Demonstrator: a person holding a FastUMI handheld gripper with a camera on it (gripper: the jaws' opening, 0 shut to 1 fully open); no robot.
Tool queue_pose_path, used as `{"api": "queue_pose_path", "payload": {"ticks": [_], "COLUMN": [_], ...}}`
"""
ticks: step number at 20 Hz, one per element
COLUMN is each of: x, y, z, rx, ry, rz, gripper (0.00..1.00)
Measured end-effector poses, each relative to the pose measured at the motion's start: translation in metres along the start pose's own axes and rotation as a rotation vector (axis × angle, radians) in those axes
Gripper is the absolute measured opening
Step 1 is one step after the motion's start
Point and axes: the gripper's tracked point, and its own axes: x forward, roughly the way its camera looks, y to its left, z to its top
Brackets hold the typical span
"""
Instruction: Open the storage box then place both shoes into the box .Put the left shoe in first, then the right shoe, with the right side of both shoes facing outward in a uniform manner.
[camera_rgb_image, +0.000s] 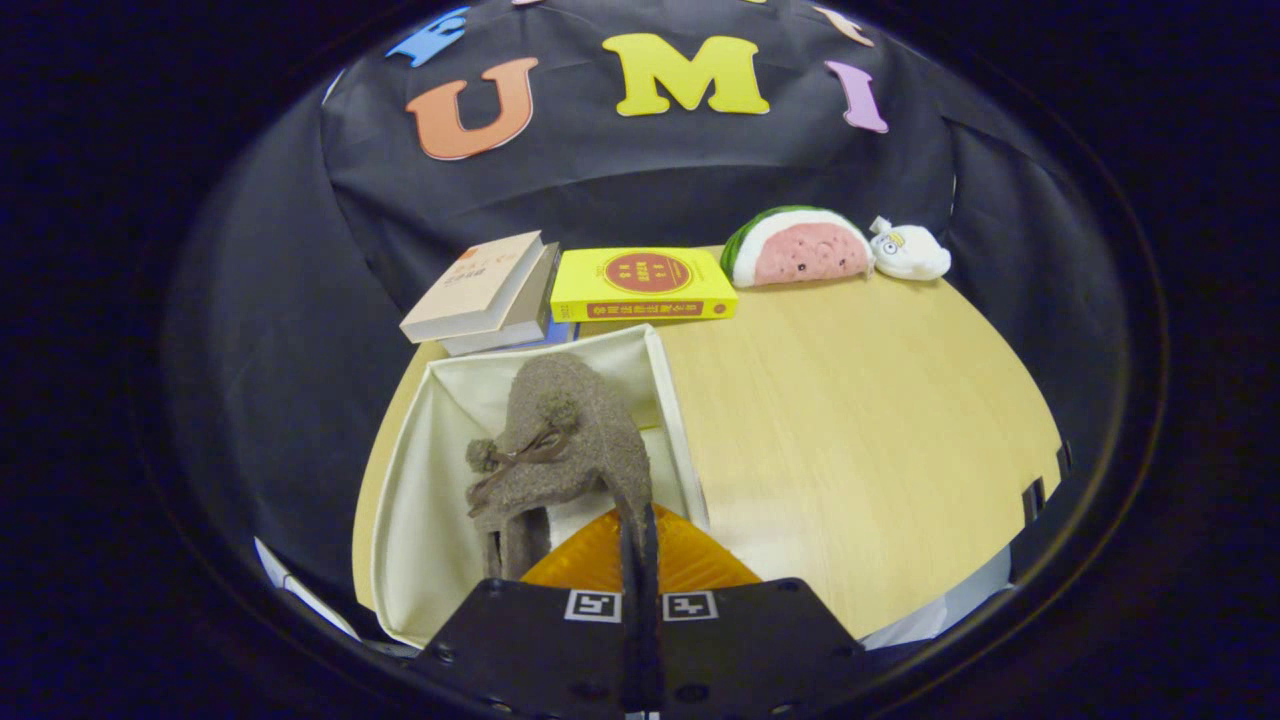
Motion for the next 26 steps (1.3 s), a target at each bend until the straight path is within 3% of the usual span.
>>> {"api": "queue_pose_path", "payload": {"ticks": [3, 6, 7, 11, 16, 19, 21, 22, 25, 26], "x": [0.001, 0.0, -0.003, -0.018, -0.058, -0.087, -0.11, -0.122, -0.142, -0.147], "y": [0.003, 0.01, 0.01, 0.002, -0.011, -0.042, -0.061, -0.068, -0.101, -0.116], "z": [-0.002, -0.001, 0.0, 0.009, 0.019, 0.031, 0.041, 0.048, 0.056, 0.057], "rx": [-0.004, -0.022, -0.016, 0.006, -0.005, 0.012, 0.029, 0.038, 0.039, 0.029], "ry": [-0.031, -0.07, -0.091, -0.171, -0.309, -0.434, -0.518, -0.569, -0.66, -0.674], "rz": [-0.006, 0.03, 0.034, 0.038, 0.086, 0.064, 0.067, 0.087, 0.078, 0.045], "gripper": [0.01, 0.09, 0.18, 0.21, 0.37, 0.48, 0.5, 0.56, 0.96, 0.96]}}
